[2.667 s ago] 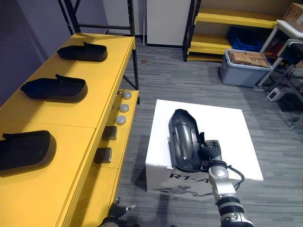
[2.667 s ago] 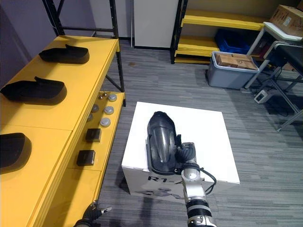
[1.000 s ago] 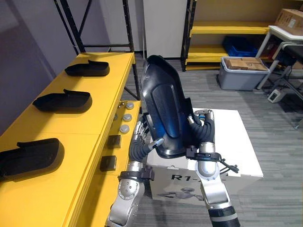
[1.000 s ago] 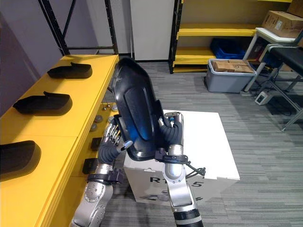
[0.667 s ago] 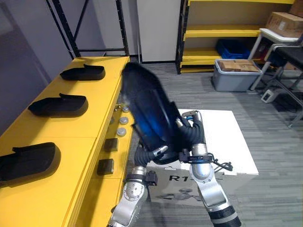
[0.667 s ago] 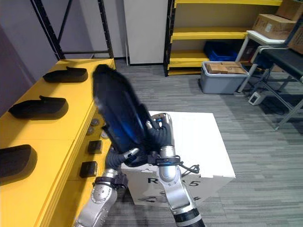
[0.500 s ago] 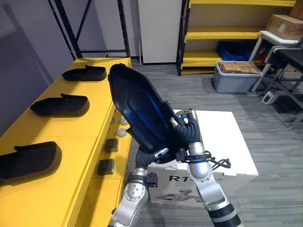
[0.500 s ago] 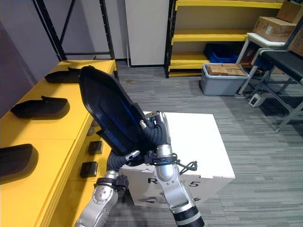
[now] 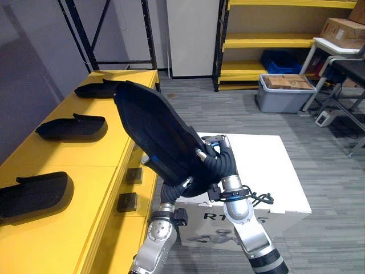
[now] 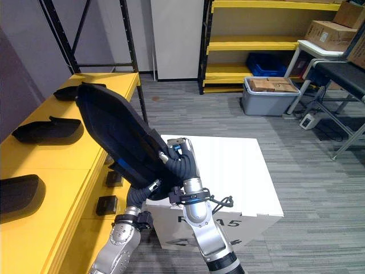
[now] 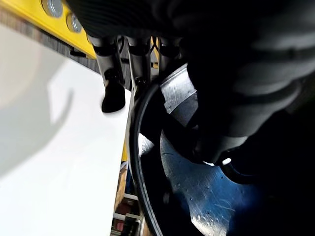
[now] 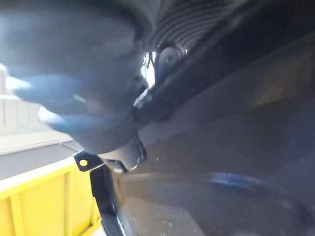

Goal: Walk over and take plastic housings, then place them on the shelf

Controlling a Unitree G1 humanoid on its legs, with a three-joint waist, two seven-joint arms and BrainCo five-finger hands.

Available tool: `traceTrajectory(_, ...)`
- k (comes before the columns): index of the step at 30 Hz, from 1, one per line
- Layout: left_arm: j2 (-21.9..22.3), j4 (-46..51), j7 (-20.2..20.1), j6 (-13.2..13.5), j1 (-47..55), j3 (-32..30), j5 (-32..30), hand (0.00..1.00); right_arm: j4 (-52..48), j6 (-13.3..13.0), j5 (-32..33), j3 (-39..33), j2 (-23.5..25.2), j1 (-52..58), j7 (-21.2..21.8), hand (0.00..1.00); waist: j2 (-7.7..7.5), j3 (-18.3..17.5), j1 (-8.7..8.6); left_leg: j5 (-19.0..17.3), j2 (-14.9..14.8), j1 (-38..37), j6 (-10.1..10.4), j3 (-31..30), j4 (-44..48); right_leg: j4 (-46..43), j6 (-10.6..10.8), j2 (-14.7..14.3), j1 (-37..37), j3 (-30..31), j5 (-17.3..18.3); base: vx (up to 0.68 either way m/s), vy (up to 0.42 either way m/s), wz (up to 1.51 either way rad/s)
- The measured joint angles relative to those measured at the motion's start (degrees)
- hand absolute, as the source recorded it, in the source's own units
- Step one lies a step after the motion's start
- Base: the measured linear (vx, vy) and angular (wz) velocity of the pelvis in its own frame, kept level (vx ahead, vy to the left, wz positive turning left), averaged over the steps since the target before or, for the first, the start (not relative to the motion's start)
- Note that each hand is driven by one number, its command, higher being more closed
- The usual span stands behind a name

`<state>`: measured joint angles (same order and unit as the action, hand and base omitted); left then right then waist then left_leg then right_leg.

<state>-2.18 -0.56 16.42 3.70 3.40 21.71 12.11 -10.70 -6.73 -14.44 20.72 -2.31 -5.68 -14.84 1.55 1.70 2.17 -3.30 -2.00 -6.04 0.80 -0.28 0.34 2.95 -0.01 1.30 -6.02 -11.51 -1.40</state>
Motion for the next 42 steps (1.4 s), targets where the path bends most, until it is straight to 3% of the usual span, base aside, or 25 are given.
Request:
traceTrajectory(9, 0.7, 0.0, -1.6, -1.0, 1.3, -2.4, -2.3, 1.00, 1.3, -1.2, 7.1, -4.9, 0.3, 6.3, 4.3, 0.00, -0.05, 0.0, -0.04, 0.3, 0.0, -0.1, 0.0, 0.0, -0.6, 0.0, 0.0, 0.0, 0.0, -0.1, 0.0, 0.00, 0.000, 0.00)
traceTrajectory(13, 3.0, 0.0, -3.3, -1.2, 1.5, -3.3, -3.3, 1.00, -0.2, -1.6, 11.5, -9.5, 0.6, 6.3, 6.5, 0.00, -0.23, 0.1, 0.04, 0.4, 0.0, -0.2, 0.0, 0.0, -0.9, 0.0, 0.0, 0.0, 0.0, 0.0, 0.0, 0.00, 0.000, 0.00)
traceTrajectory(17, 4.2, 2.8, -5.3, -0.9, 3.9, -6.5, -3.3, 1.00, -4.4, -3.1, 21.2, -25.8, 0.8, 5.3, 6.2, 0.00, -0.52, 0.3, 0.04, 0.4, 0.0, -0.2, 0.0, 0.0, -1.1, 0.0, 0.2, 0.0, 0.1, 0.0, 0.1, 0.00, 0.000, 0.00)
traceTrajectory(18, 4.0, 3.6, -5.5, -0.8, 4.7, -8.2, -3.3, 1.00, -5.7, -4.7, 25.6, -32.7, 0.2, 5.0, 5.2, 0.00, -0.57, 0.3, -0.02, 0.4, 0.0, -0.2, 0.0, 0.0, -1.1, 0.0, 0.2, 0.0, 0.2, 0.0, 0.2, 0.00, 0.000, 0.00)
traceTrajectory(20, 3.9, 3.8, -5.4, -0.6, 5.6, -11.3, -3.1, 1.00, -7.0, -7.2, 30.6, -39.0, -0.8, 4.8, 4.2, 0.00, -0.58, 0.4, -0.73, 0.4, 0.0, -0.2, 0.0, 0.0, -1.1, 0.0, 0.3, 0.0, 0.2, 0.0, 0.2, 0.02, 0.007, 0.00)
traceTrajectory(24, 3.7, 3.9, -5.6, -0.6, 6.8, -12.5, -2.5, 1.00, -7.0, -9.9, 35.9, -46.2, -2.4, 4.6, 3.0, 0.00, -0.61, 0.4, -1.44, 0.3, -0.3, -0.1, 0.0, 0.1, -1.1, -0.2, 0.3, -0.1, 0.5, 0.2, 0.3, 0.00, 0.001, -0.01)
traceTrajectory(27, 3.7, 4.5, -5.9, -0.3, 8.1, -12.7, -2.5, 1.00, -4.6, -10.3, 36.3, -50.3, -2.8, 5.5, 2.2, 0.00, -0.66, 0.4, -1.69, 0.2, -0.3, 0.0, 0.0, 0.5, -1.0, -0.7, 0.5, -0.1, 1.0, 0.7, 0.4, -0.01, 0.016, -0.08)
traceTrajectory(31, 3.6, 5.5, -7.0, 0.0, 10.9, -14.6, -2.7, 1.00, 9.9, -8.5, 35.5, -52.2, -4.6, 9.9, 1.9, 0.00, -0.71, 0.6, -2.81, 0.0, -0.4, 0.8, 0.0, 1.3, -0.6, -2.1, 0.7, -0.1, 2.7, 1.6, 0.8, -0.01, 0.016, -0.11)
traceTrajectory(33, 3.6, 6.5, -7.2, 0.0, 12.2, -14.8, -2.7, 1.00, 17.4, -6.2, 34.4, -52.1, -4.4, 13.4, 2.0, 0.00, -0.69, 0.7, -2.83, 0.0, -0.4, 0.9, 0.0, 1.5, -0.6, -2.4, 0.7, -0.1, 3.0, 1.8, 0.9, 0.02, 0.013, -0.06)
traceTrajectory(35, 3.6, 7.7, -8.1, 0.1, 14.0, -15.8, -2.8, 1.00, 24.8, -1.9, 27.8, -51.3, -3.8, 16.9, 3.4, 0.00, -0.58, 0.9, -3.15, -0.4, -0.5, 1.0, 0.0, 1.7, -0.4, -2.4, 0.8, -0.1, 3.0, 2.0, 1.1, 0.02, 0.012, -0.05)
traceTrajectory(36, 3.6, 8.2, -8.2, 0.1, 14.5, -16.0, -2.8, 1.00, 26.2, -1.4, 26.3, -50.6, -3.8, 17.6, 3.9, 0.00, -0.58, 0.9, -3.30, -0.6, -0.5, 1.0, 0.0, 1.8, -0.2, -2.4, 0.8, -0.1, 3.0, 2.1, 1.1, 0.02, 0.014, -0.09)
traceTrajectory(38, 3.5, 8.8, -9.4, 0.4, 15.4, -15.7, -2.8, 1.00, 32.8, -0.7, 20.7, -46.2, -4.0, 19.9, 6.1, 0.00, -0.60, 1.0, -3.26, -0.9, -0.6, 0.8, 0.0, 2.2, 0.0, -3.0, 0.7, -0.2, 3.0, 2.6, 1.5, 0.02, 0.014, -0.08)
traceTrajectory(42, 1.5, 8.8, -10.9, 0.5, 15.4, -15.7, -3.4, 1.00, 44.2, 0.7, 18.1, -38.4, -2.8, 20.6, 11.4, 0.00, -0.31, 1.2, -3.23, -0.9, -0.5, 0.7, 0.0, 2.1, 0.0, -3.5, 0.8, 0.0, 3.1, 2.5, 1.6, 0.00, 0.004, 0.01)
